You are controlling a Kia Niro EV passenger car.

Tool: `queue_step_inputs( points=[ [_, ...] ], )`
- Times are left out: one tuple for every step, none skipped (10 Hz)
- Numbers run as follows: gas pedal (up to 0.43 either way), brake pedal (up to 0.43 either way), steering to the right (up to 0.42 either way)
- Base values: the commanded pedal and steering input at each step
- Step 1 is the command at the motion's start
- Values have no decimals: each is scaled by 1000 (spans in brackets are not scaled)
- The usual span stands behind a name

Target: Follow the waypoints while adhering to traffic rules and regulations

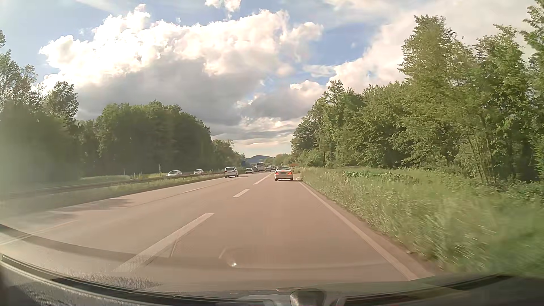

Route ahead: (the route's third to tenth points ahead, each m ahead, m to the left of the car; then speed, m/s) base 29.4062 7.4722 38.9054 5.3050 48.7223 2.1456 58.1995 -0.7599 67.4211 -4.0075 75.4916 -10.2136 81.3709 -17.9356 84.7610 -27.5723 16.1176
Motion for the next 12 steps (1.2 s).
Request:
queue_step_inputs(
  points=[
    [0, 220, -3],
    [0, 220, -3],
    [0, 220, -2],
    [0, 220, -2],
    [0, 220, -2],
    [0, 226, -1],
    [0, 226, -2],
    [0, 226, -2],
    [0, 226, -1],
    [0, 226, -1],
    [0, 226, -1],
    [0, 226, -1]
  ],
)
